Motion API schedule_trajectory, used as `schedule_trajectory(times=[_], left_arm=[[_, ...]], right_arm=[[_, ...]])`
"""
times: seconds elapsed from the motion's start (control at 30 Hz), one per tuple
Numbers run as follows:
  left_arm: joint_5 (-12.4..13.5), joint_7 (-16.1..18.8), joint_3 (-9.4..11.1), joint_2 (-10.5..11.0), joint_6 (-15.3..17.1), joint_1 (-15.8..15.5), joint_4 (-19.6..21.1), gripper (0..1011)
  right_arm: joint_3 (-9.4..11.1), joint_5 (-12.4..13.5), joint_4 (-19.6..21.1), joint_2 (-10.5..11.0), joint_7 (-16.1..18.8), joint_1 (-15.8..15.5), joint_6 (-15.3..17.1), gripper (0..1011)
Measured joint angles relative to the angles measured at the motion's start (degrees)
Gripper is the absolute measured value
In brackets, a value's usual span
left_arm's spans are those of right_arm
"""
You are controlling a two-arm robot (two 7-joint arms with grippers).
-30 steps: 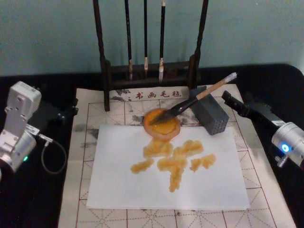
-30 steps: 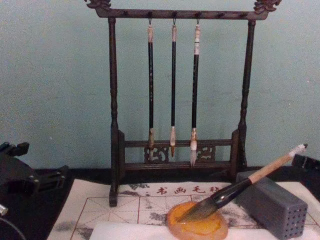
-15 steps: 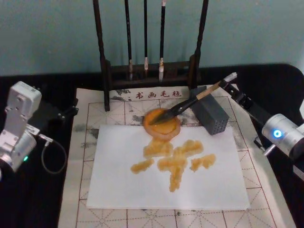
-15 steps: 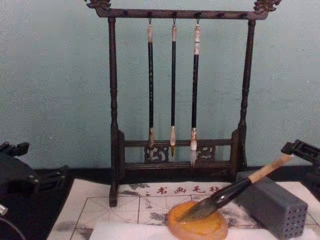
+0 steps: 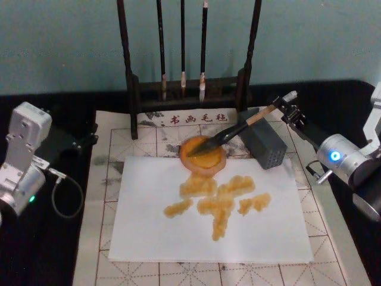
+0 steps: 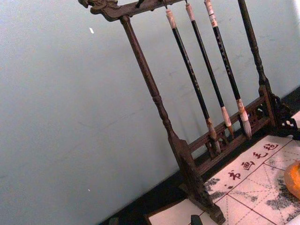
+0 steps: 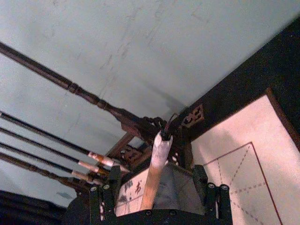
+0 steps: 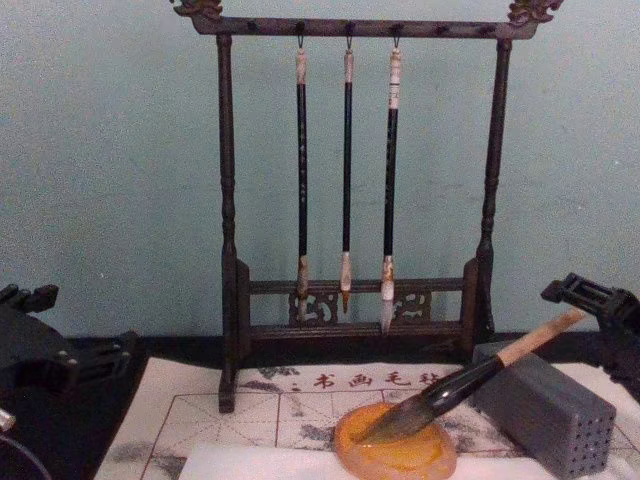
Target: Pick up the brush from the inkstone, write on the paper, then place the brush back to its original position.
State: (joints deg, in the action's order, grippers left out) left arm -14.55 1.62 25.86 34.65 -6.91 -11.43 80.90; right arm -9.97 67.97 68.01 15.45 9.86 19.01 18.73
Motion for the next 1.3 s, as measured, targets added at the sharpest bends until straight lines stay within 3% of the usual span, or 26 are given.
schedule_trajectory(times=[0.73,1.07,1.3], left_arm=[[0.00,0.00,0.00,0.00,0.00,0.00,0.00,1001],[0.00,0.00,0.00,0.00,0.00,0.00,0.00,1001],[0.00,0.00,0.00,0.00,0.00,0.00,0.00,1001]], right_arm=[[-3.31,2.28,-10.03,0.03,3.92,7.19,-1.30,1000],[-4.94,2.69,-11.02,1.02,5.52,7.70,-2.00,1000],[-4.86,2.67,-11.03,1.00,5.50,7.73,-2.03,1000]])
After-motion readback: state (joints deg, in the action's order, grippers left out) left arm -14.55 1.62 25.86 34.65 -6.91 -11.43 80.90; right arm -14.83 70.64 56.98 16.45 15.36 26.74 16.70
